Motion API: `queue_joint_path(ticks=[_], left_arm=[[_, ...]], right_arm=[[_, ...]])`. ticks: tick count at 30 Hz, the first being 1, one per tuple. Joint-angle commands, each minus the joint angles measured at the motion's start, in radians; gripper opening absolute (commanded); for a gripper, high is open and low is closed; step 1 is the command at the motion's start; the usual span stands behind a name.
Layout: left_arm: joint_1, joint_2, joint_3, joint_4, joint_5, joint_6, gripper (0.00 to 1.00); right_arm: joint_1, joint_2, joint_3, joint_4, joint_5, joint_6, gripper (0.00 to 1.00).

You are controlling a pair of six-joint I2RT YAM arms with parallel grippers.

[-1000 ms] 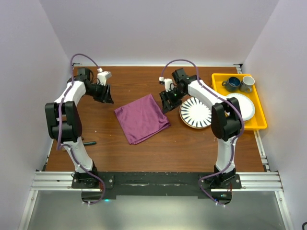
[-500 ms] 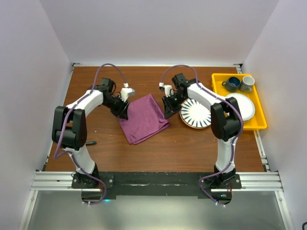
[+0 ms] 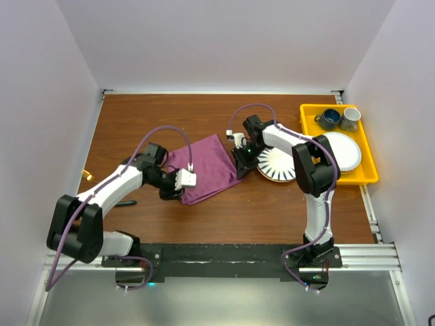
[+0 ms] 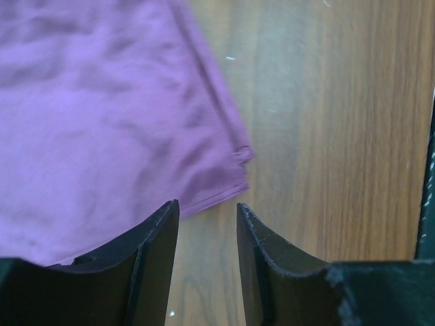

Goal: Fold the napkin into a case and place the utensils inside
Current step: Smooth out the square-folded napkin at the center of the board, then pick up the top corner of the square folded napkin from the center of the board.

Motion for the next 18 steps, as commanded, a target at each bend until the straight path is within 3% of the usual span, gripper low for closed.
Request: queue_joint_path(ticks=[1,14,18], left_arm=[[-0.049,-0.073,-0.11,0.142,-0.042,0.18,0.45],[-0.19,-0.082,-0.235,0.309,-0.18,0.225,0.44],[-0.196,-0.082,-0.227,0.289,-0.196,0.229,0.29]], right_arm=[[0.003,-0.011,-0.007,0.014,0.025,-0.025,0.21],[0.003,-0.003,0.008,0.008,0.026,-0.032,0.21],[0.003,0.002,0.014,0.008,0.023,-0.032,0.21]])
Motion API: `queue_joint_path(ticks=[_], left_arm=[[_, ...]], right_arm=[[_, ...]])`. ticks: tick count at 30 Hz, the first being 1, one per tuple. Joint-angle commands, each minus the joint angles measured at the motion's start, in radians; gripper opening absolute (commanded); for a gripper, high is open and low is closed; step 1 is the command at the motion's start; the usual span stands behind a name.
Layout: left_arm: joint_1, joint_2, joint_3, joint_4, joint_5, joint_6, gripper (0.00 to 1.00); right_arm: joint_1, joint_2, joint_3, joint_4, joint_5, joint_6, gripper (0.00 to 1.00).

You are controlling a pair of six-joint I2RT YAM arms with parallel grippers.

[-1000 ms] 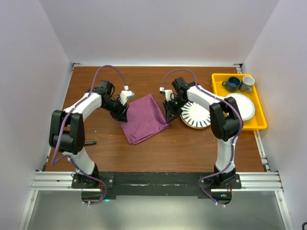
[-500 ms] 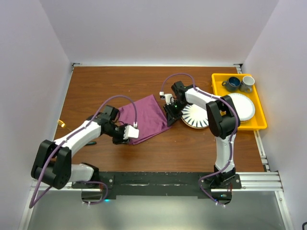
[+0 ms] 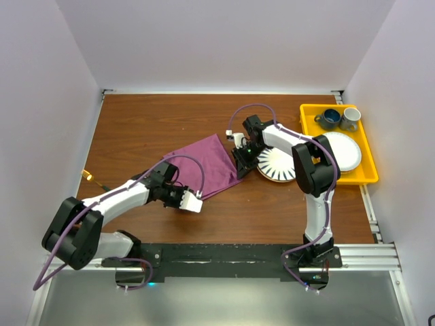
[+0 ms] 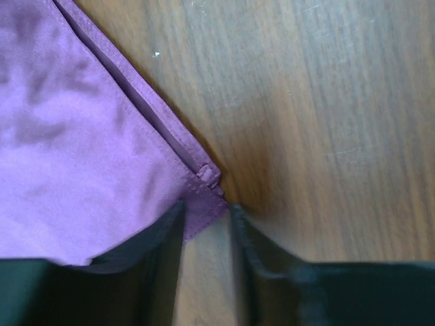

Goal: Fold the napkin into a case and place the utensils inside
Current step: Pick up the top corner of the square folded napkin from the center of the board.

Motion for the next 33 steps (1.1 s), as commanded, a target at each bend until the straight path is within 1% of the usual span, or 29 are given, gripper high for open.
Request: queue_joint_path(ticks=[1,4,5,7,8,11,14,15,16,17,18,19,23,27,29,33], left_arm=[[-0.01,-0.021,0.002,0.027,-0.033,0.034,0.27],[-0.009,-0.041,0.021,0.006,-0.048,0.034,0.18],[-0.009,-0.046,0.038,-0.001,-0.05,0.032,0.12],[-0.009,-0.049,0.059,-0.028,-0.039,0.019,0.08],[-0.009,-0.052,0.082,-0.042,-0.03,0.019,0.04],[-0.009,-0.057,0.117,-0.064,-0.022,0.006,0.0],[-0.009,-0.052,0.15,-0.08,-0.021,0.006,0.0],[-0.007,-0.044,0.157,-0.123,-0.015,0.016,0.0],[-0.007,-0.031,0.168,-0.151,0.001,0.038,0.05],[-0.009,-0.024,0.167,-0.183,0.004,0.046,0.28],[-0.009,-0.021,0.161,-0.183,0.002,0.052,0.35],[-0.007,-0.029,0.135,-0.176,-0.007,0.057,0.39],[-0.009,-0.037,0.07,-0.104,-0.039,0.072,0.42],[-0.009,0.009,0.036,-0.053,-0.074,0.088,0.43],[-0.009,0.038,0.035,-0.044,-0.068,0.088,0.42],[-0.009,0.077,0.038,-0.025,-0.054,0.065,0.38]], right_arm=[[0.003,0.003,0.015,0.005,0.019,-0.019,0.21],[0.003,0.008,0.019,0.005,0.019,-0.02,0.21],[0.003,0.008,0.021,0.005,0.021,-0.02,0.21],[0.005,0.011,0.022,0.01,0.016,-0.014,0.21],[0.003,0.014,0.025,0.01,0.015,-0.014,0.21],[0.003,0.017,0.031,0.012,0.012,-0.013,0.21],[0.005,0.018,0.036,0.009,0.012,-0.013,0.21],[0.005,0.018,0.038,0.009,0.012,-0.014,0.21],[0.005,0.018,0.038,0.007,0.01,-0.014,0.21],[0.005,0.023,0.041,0.007,0.01,-0.014,0.21],[0.003,0.022,0.042,0.007,0.012,-0.014,0.21],[0.003,0.022,0.044,0.009,0.012,-0.013,0.21],[0.003,0.022,0.039,0.013,0.009,-0.007,0.21],[0.005,0.025,0.039,0.015,0.013,-0.005,0.21],[0.005,0.023,0.041,0.015,0.013,-0.004,0.21],[0.003,0.022,0.042,0.012,0.018,-0.008,0.21]])
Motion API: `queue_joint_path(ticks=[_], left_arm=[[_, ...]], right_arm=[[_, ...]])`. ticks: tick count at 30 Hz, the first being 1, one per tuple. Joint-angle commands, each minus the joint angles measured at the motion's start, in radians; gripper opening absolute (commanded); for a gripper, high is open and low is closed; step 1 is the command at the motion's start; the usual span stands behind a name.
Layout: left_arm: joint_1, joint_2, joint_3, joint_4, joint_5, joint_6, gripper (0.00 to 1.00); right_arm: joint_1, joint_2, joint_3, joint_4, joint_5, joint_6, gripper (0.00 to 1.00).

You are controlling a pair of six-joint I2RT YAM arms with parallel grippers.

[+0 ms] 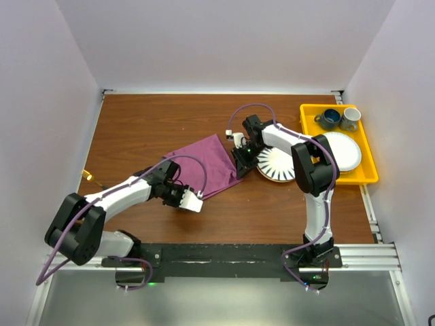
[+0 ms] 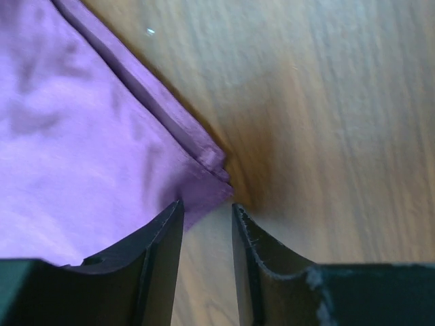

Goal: Fold the napkin into a case and place the utensils inside
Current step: Pick up the top corner of the square folded napkin from the center of the board.

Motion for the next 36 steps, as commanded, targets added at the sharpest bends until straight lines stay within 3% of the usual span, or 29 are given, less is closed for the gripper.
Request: queue_joint_path(ticks=[1,3,6,9,11,22,36], left_arm=[[-0.002,0.057,-0.002,0.04,0.011,0.006,0.36],[-0.002,0.072,0.002,0.038,0.01,0.004,0.34],[-0.002,0.108,0.022,0.02,0.008,0.012,0.22],[-0.002,0.112,0.041,0.0,0.013,0.012,0.04],[-0.001,0.1,0.048,-0.014,0.019,0.01,0.0],[0.014,0.054,0.218,-0.195,0.082,0.042,0.0],[0.047,0.19,0.386,-0.214,0.137,-0.001,0.0]], right_arm=[[0.003,0.01,0.031,0.009,0.019,-0.009,0.21],[0.003,0.01,0.033,0.008,0.019,-0.01,0.21],[0.005,0.012,0.035,0.008,0.019,-0.01,0.21],[0.005,0.014,0.035,0.008,0.018,-0.012,0.21],[0.003,0.014,0.035,0.008,0.016,-0.013,0.21],[0.005,0.02,0.047,0.006,0.015,-0.022,0.21],[0.003,0.017,0.064,0.002,0.006,-0.009,0.22]])
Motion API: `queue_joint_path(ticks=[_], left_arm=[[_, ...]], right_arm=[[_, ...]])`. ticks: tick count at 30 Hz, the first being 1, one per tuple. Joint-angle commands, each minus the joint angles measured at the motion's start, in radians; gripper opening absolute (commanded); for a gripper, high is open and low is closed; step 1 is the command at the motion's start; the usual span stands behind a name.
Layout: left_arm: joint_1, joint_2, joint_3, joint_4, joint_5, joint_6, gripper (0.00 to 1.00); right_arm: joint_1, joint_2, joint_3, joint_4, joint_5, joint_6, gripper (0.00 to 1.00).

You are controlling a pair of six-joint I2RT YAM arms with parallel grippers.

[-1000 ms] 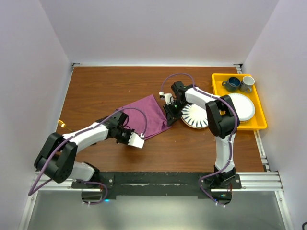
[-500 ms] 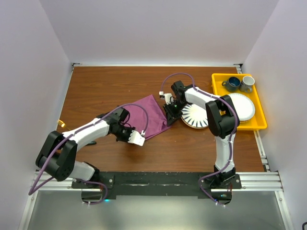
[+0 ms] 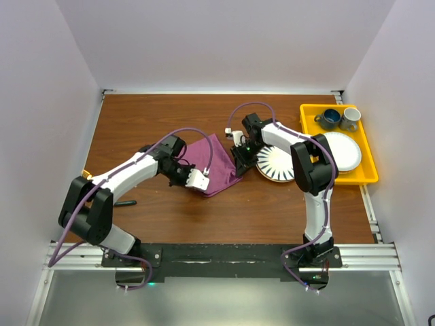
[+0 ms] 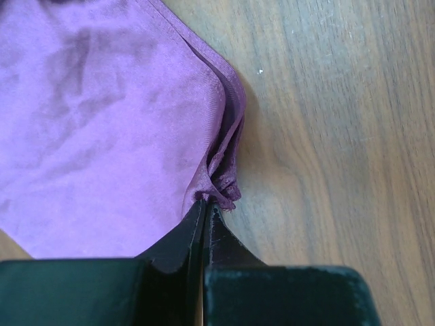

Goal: Fold the napkin into a case and place the utensils inside
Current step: Pick up the top corner of the square folded napkin from the center of the board.

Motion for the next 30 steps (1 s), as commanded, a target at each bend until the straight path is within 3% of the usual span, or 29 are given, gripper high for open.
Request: queue_joint_path(ticks=[1,5,8,11,17,22,25,26,28,30], left_arm=[[0.017,0.034,0.044,0.016,0.047,-0.026,0.0],[0.047,0.083,0.068,0.04,0.063,-0.073,0.03],[0.067,0.086,0.048,0.033,0.076,-0.061,0.28],[0.067,0.075,-0.008,0.056,0.074,-0.046,0.38],[0.067,0.094,-0.056,0.126,0.059,-0.102,0.42],[0.067,0.051,-0.088,0.177,0.063,-0.118,0.38],[0.067,0.034,-0.09,0.174,0.076,-0.113,0.24],[0.067,0.031,-0.087,0.174,0.079,-0.118,0.11],[0.067,0.029,-0.067,0.165,0.086,-0.121,0.0],[0.069,0.035,-0.05,0.159,0.088,-0.125,0.0]], right_arm=[[0.003,-0.001,0.031,0.006,0.005,-0.003,0.22],[0.005,0.002,0.035,0.011,0.005,0.005,0.22],[0.003,0.004,0.035,0.009,0.007,0.006,0.22],[0.003,0.007,0.035,0.009,0.008,0.005,0.22],[0.005,0.014,0.044,0.011,0.007,0.012,0.22],[0.005,0.008,0.035,0.014,0.008,0.012,0.22],[0.005,0.005,0.029,0.017,0.01,0.016,0.22],[0.005,0.005,0.027,0.018,0.01,0.016,0.22],[0.005,0.004,0.026,0.023,0.011,0.019,0.22],[0.005,0.005,0.023,0.025,0.008,0.022,0.22]])
